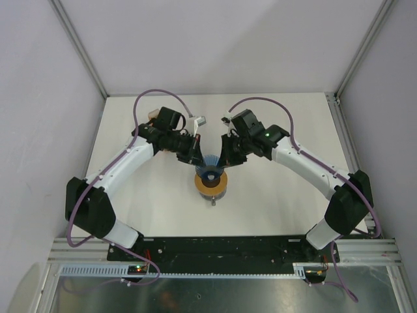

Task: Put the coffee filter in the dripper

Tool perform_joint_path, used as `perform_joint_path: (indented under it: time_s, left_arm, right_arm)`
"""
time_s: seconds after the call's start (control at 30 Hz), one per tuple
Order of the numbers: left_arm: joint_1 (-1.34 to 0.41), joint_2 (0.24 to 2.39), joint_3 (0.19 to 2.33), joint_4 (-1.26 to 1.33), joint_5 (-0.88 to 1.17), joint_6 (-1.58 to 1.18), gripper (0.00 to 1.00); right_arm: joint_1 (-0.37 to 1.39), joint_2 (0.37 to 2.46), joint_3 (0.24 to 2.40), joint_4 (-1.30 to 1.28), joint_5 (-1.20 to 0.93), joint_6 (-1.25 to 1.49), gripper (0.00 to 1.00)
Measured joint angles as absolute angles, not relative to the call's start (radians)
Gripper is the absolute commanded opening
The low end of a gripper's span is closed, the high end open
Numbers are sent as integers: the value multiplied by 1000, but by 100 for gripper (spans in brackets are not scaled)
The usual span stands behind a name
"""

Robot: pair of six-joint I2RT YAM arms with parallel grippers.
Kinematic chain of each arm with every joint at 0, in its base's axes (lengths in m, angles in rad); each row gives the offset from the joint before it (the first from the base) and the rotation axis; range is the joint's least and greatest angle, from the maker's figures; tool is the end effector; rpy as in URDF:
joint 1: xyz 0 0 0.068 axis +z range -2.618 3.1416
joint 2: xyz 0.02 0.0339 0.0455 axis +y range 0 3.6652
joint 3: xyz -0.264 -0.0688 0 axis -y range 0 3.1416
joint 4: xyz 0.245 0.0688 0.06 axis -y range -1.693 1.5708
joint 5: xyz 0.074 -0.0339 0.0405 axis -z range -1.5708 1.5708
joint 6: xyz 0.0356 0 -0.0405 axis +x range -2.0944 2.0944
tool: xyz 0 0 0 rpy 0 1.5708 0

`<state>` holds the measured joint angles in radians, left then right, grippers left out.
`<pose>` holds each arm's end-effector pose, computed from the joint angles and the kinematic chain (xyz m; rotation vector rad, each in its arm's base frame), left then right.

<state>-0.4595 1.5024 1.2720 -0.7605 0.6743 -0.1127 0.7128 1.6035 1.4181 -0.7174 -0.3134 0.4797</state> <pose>0.2680 -0.1574 0.2942 0.7082 2.4854 -1.0808 0.2556 0.2354 0.3065 -0.4490 2.5949 0.8561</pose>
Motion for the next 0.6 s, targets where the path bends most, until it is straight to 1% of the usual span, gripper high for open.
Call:
perform_joint_path:
  time_s: [0.33,0.6]
  left_arm:
    - [-457,1515,1285,-770,685,-112,0]
    - [-458,1558,1375,-868,662,-86,0]
  right_arm:
    - [696,1602,1395,-690,-355,490,0]
    - [697,1573,1376,-661,-352,517,0]
